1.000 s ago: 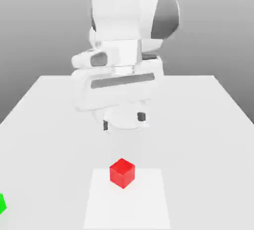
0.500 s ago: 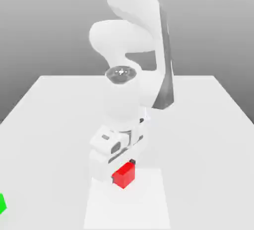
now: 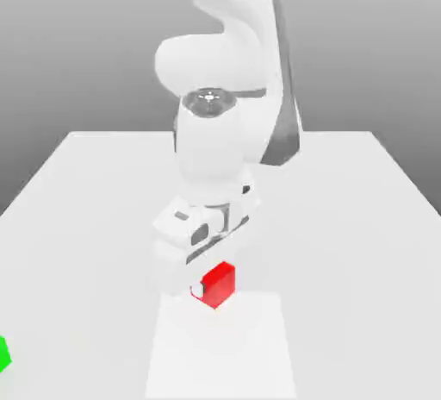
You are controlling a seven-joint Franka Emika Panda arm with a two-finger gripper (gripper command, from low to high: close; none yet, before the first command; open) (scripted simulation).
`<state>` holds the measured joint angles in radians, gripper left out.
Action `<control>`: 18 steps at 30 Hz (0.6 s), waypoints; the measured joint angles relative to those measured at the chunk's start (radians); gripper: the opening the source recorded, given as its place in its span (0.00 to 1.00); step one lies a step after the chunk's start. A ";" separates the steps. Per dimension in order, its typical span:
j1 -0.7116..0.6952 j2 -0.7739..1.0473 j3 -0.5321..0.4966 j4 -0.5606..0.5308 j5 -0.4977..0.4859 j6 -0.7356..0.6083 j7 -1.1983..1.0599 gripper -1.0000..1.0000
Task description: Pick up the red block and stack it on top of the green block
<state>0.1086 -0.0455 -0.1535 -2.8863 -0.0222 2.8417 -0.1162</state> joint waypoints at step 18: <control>-0.319 0.309 -0.207 0.593 0.160 -0.315 0.464 0.00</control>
<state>-0.2106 0.2633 -0.3602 -2.2929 0.1383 2.5272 0.3480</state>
